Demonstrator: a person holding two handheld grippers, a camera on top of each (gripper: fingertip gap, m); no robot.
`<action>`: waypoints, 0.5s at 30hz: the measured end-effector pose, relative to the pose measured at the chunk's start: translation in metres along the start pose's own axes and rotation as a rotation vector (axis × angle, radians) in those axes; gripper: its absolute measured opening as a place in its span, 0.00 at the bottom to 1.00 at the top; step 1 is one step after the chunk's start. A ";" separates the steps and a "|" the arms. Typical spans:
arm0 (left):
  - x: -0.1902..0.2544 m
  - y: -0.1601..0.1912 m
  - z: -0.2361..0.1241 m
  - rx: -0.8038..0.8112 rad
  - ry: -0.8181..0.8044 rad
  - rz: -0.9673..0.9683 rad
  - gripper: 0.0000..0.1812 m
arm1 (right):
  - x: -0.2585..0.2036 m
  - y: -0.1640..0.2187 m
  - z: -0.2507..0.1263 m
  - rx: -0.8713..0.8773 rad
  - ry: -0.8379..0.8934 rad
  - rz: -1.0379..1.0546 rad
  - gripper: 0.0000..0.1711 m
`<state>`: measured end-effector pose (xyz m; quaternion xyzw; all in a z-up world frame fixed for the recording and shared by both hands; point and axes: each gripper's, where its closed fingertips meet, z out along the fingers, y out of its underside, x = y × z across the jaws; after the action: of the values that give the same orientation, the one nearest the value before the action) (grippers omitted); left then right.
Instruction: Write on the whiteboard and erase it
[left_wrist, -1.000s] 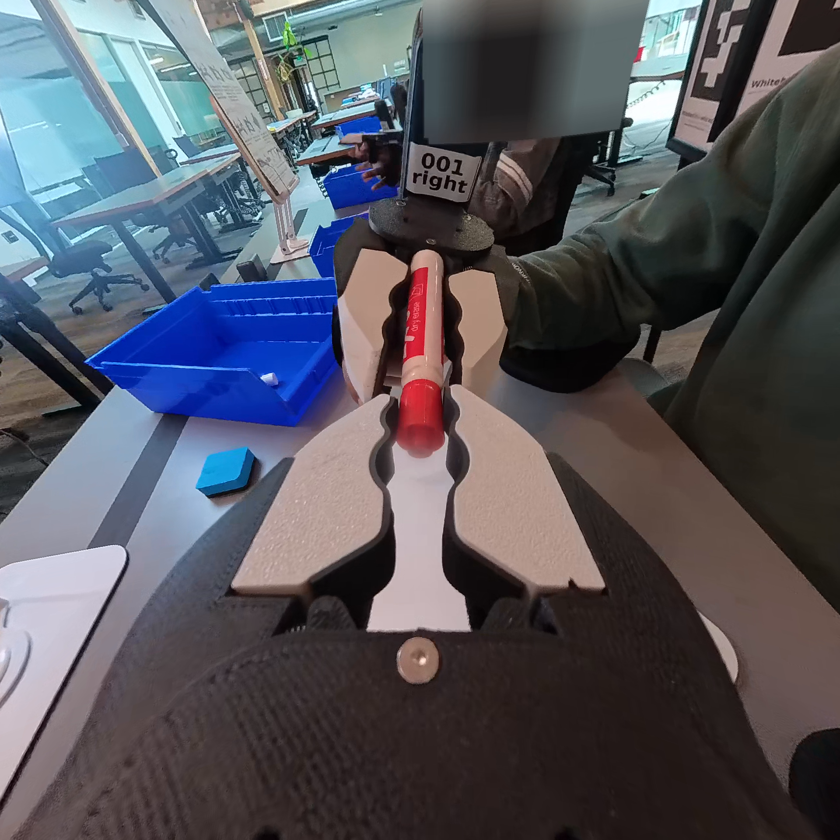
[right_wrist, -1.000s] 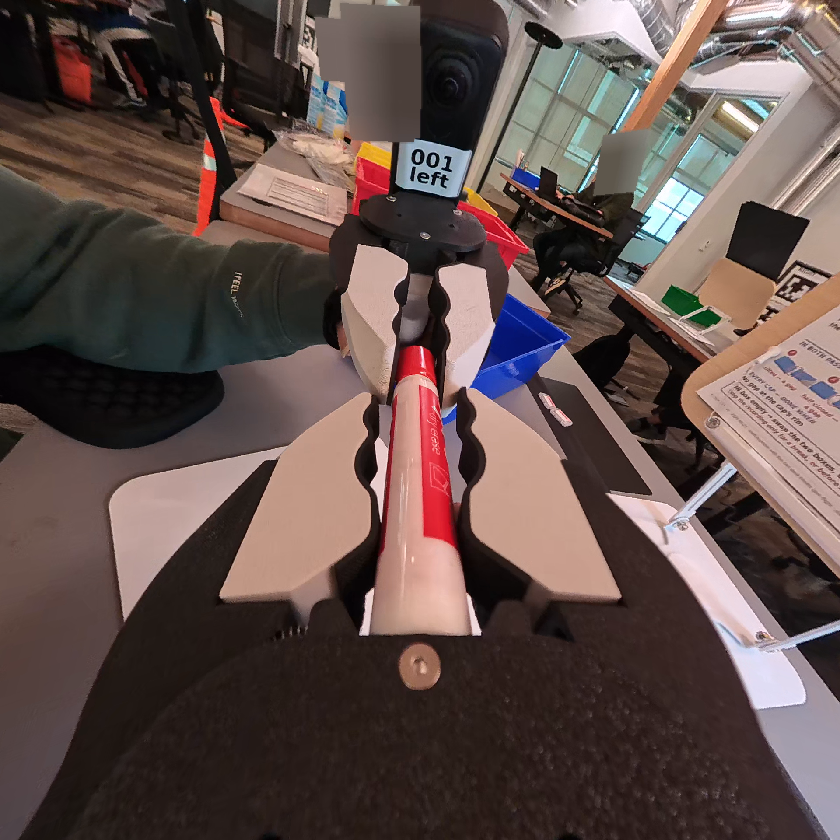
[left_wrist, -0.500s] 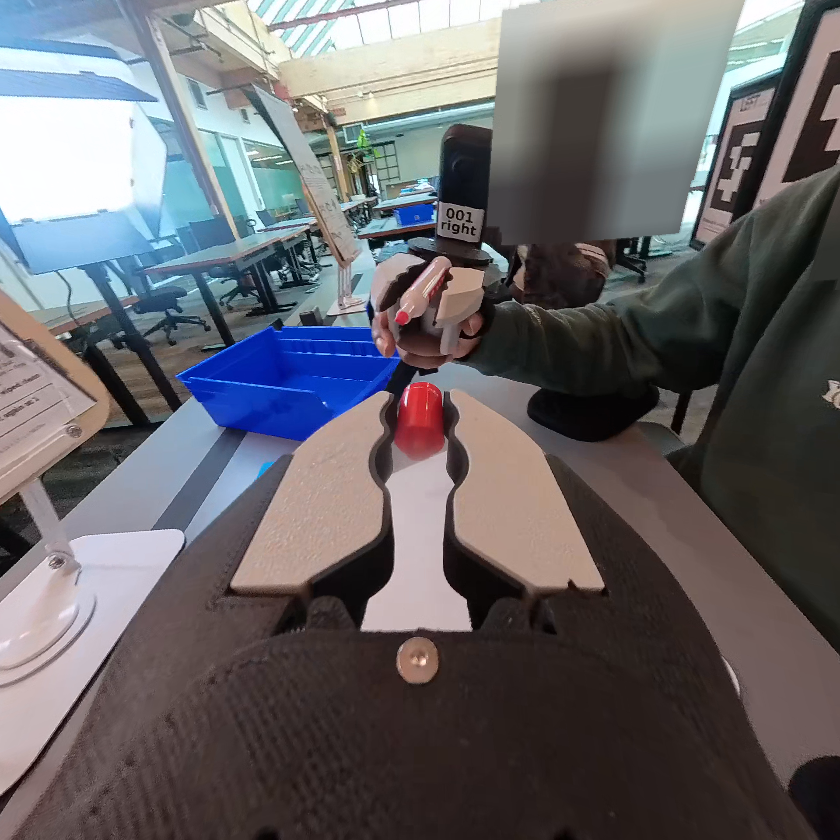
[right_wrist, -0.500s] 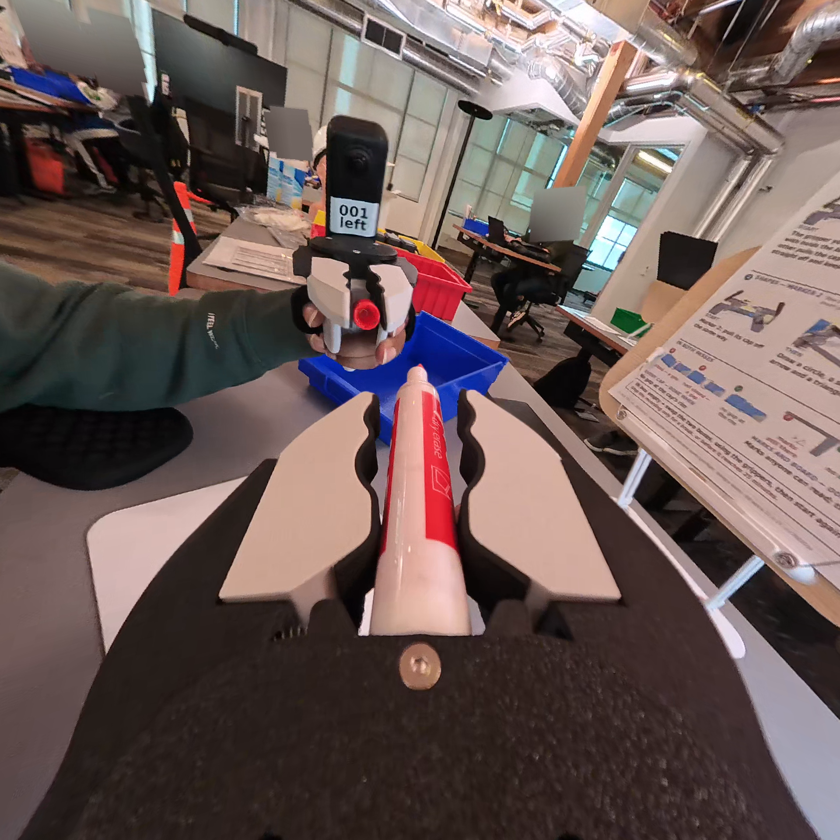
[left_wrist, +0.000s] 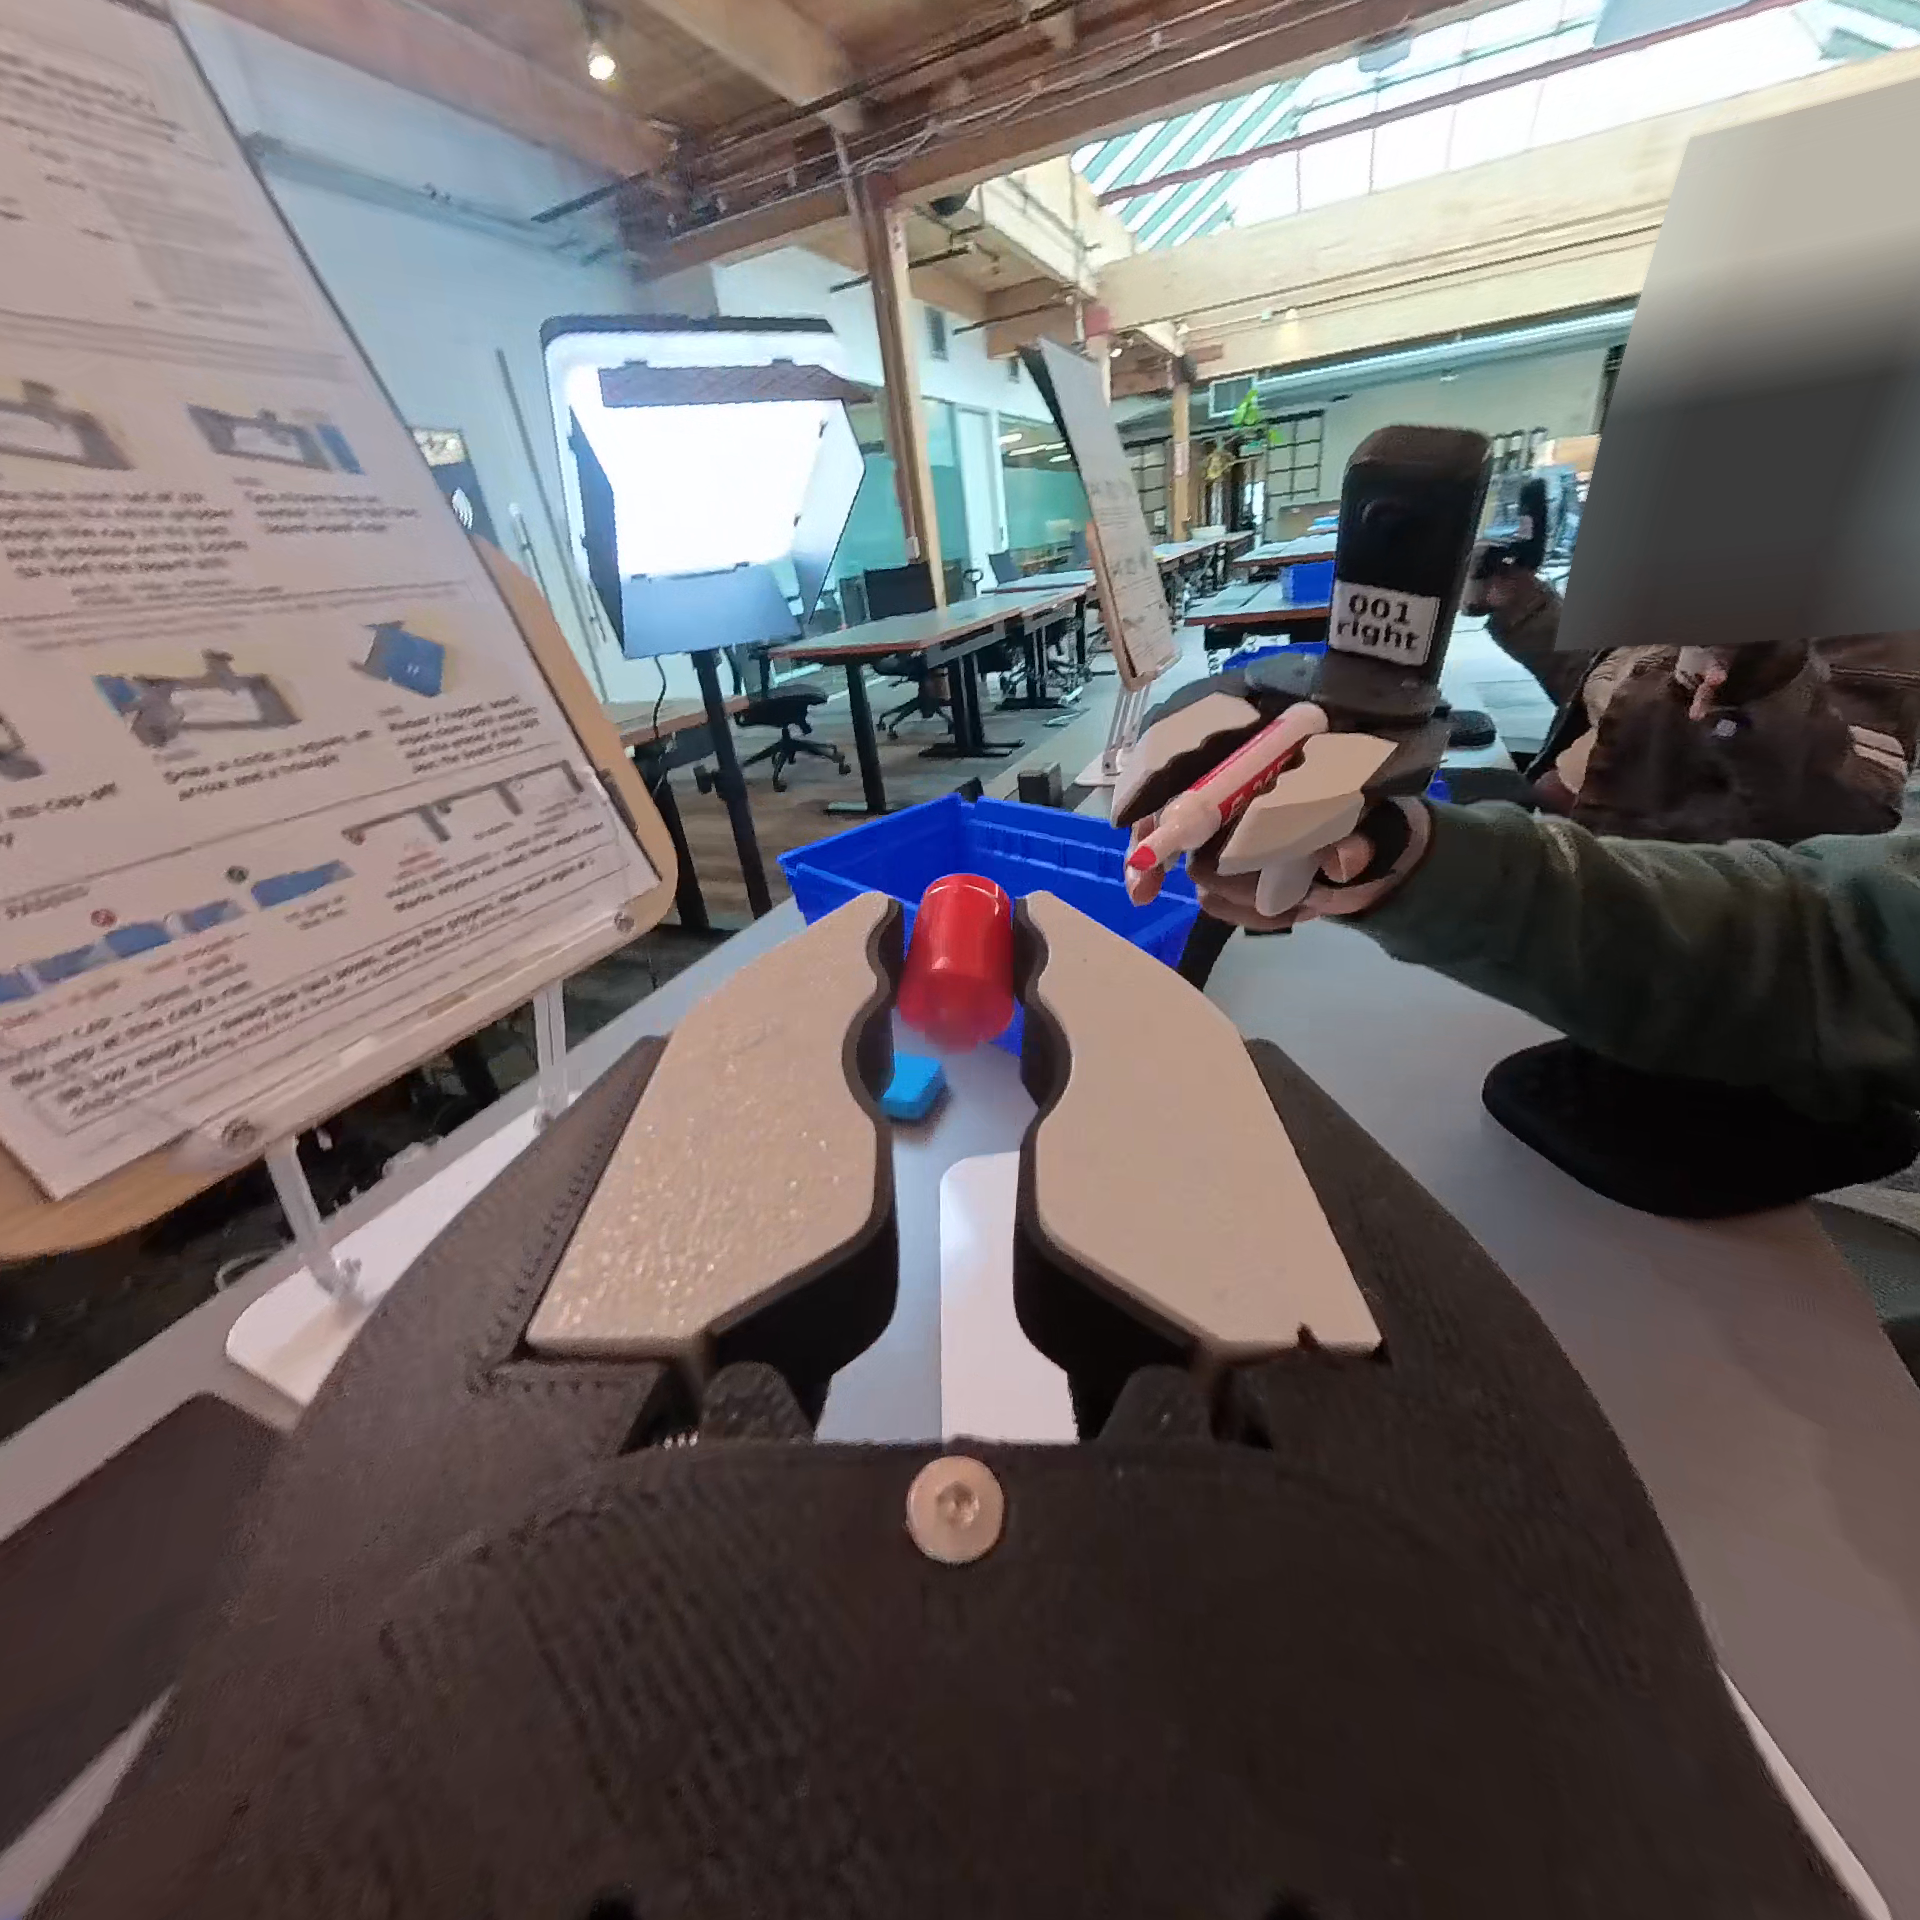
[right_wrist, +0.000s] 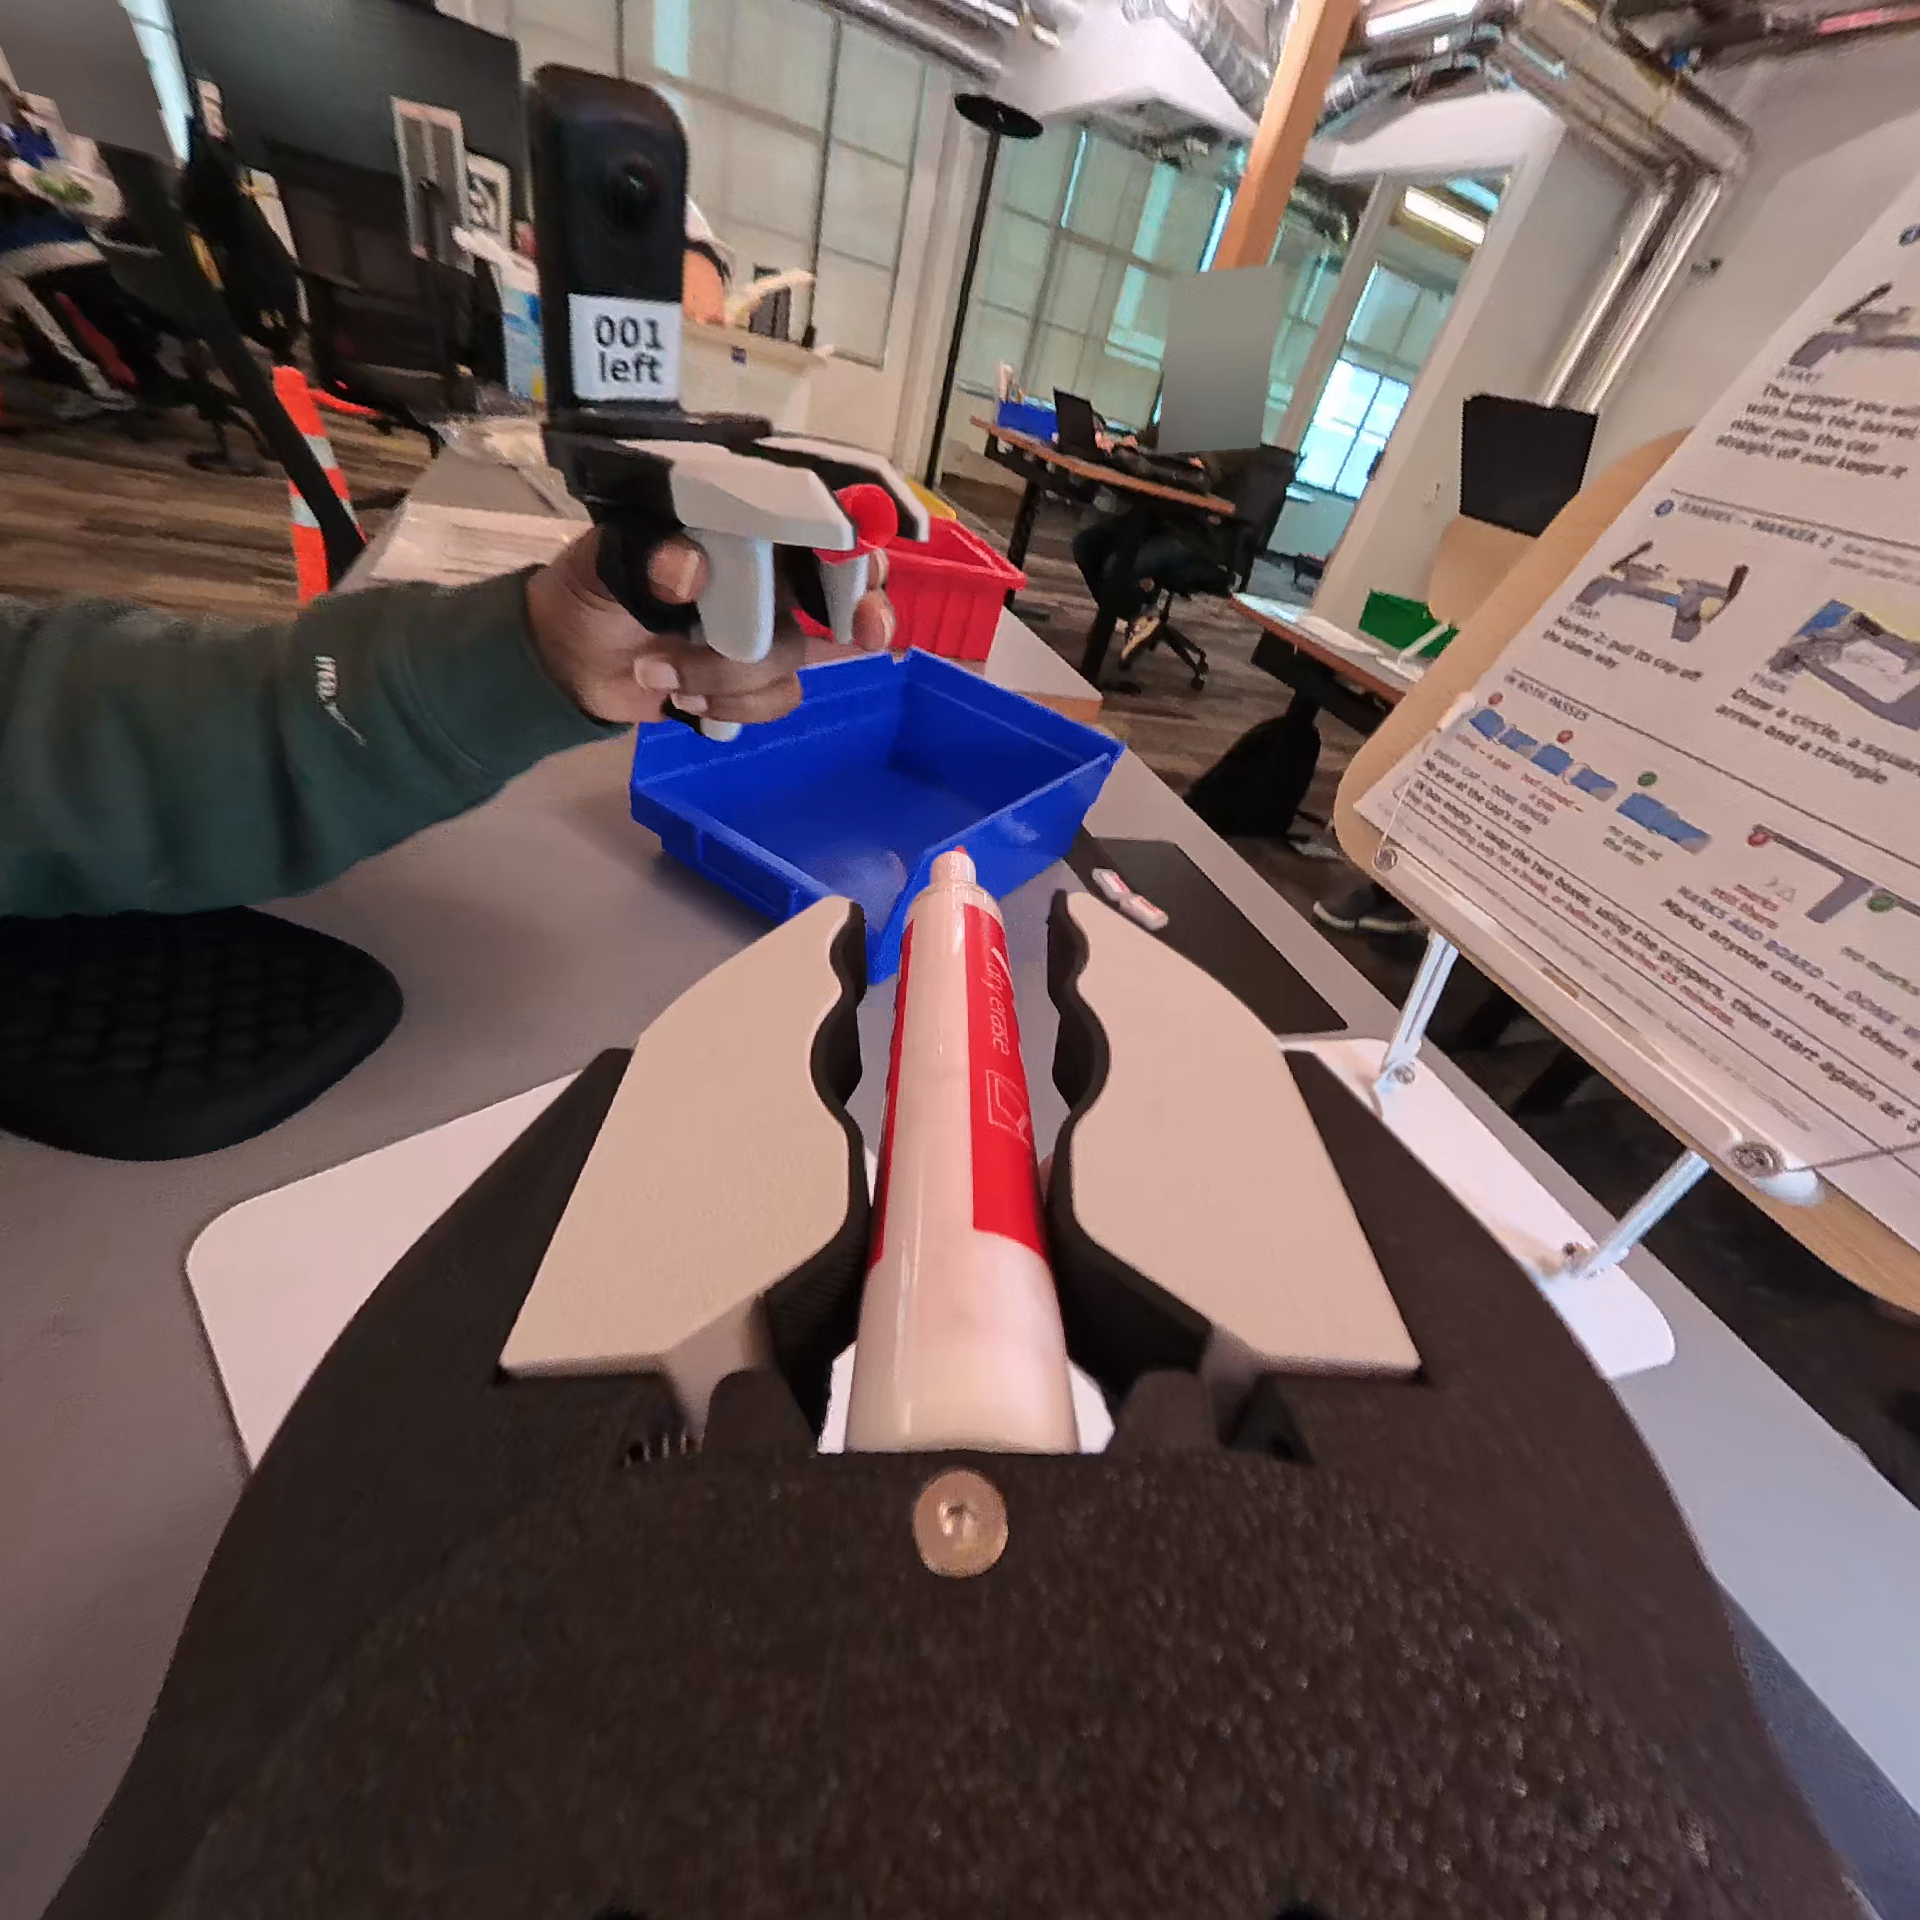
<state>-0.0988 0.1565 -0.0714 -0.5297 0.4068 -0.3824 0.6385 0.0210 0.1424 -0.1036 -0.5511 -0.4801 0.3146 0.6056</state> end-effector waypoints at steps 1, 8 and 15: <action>0.000 0.007 -0.006 -0.021 -0.015 -0.013 0.11 | -0.002 0.002 0.000 -0.025 -0.003 0.003 0.20; 0.016 0.080 -0.037 -0.073 -0.092 -0.051 0.11 | -0.030 0.031 0.010 -0.159 -0.069 0.012 0.20; 0.020 0.134 -0.052 -0.123 -0.099 -0.005 0.11 | -0.066 0.084 0.040 -0.351 -0.206 0.094 0.20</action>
<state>-0.1310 0.1385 -0.2117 -0.5875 0.3959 -0.3315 0.6230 -0.0264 0.1130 -0.2032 -0.6349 -0.5606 0.3086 0.4328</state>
